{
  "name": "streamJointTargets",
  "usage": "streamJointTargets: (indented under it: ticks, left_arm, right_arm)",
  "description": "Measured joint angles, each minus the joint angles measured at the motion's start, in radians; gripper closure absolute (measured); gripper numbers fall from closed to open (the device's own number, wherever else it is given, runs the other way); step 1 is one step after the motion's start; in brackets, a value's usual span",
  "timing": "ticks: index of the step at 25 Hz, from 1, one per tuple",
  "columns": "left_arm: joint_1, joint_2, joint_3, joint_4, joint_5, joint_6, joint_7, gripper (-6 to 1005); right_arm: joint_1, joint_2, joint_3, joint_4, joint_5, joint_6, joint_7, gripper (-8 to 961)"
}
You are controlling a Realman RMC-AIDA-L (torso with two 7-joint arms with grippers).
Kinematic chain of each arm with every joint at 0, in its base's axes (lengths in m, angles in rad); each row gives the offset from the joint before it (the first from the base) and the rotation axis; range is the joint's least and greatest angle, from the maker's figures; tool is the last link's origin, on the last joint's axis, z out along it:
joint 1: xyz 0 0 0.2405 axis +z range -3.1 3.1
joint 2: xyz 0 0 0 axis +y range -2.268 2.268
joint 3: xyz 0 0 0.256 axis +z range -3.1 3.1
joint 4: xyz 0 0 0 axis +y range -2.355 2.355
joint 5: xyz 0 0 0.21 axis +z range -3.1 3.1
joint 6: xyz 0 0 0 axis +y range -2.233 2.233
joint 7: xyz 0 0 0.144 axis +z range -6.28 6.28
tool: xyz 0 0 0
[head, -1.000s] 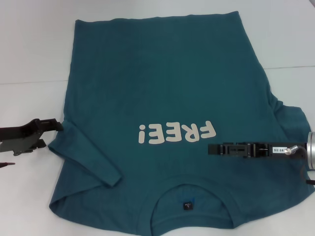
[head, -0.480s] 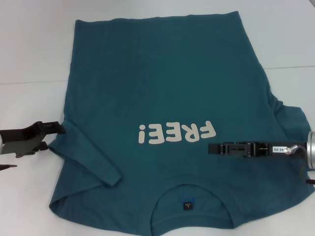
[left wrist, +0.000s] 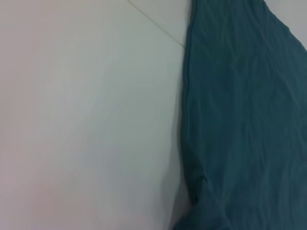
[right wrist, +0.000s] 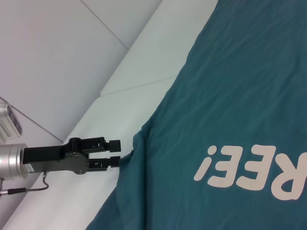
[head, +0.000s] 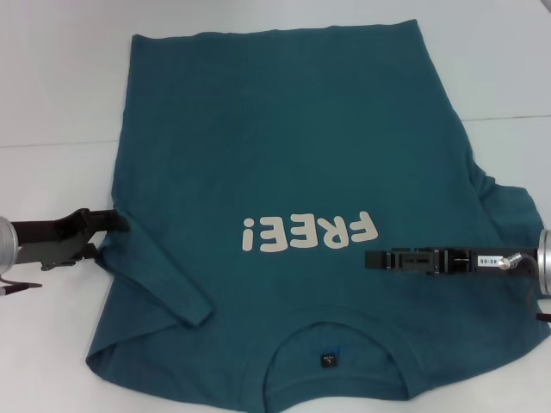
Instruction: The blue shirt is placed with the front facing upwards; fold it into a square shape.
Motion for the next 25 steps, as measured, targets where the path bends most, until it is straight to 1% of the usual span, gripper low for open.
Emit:
streamJointTargets:
  ticks: [9, 25]
  left_arm:
    - [-0.001, 0.000, -0.010, 0.009, -0.023, 0.039, 0.022, 248]
    - [0.035, -0.003, -0.004, 0.043, -0.005, -0.031, 0.022, 249]
  right_arm:
    - [0.000, 0.000, 0.000, 0.000, 0.000, 0.000, 0.000, 9]
    - [-0.005, 0.000, 0.000, 0.000, 0.000, 0.000, 0.000, 8]
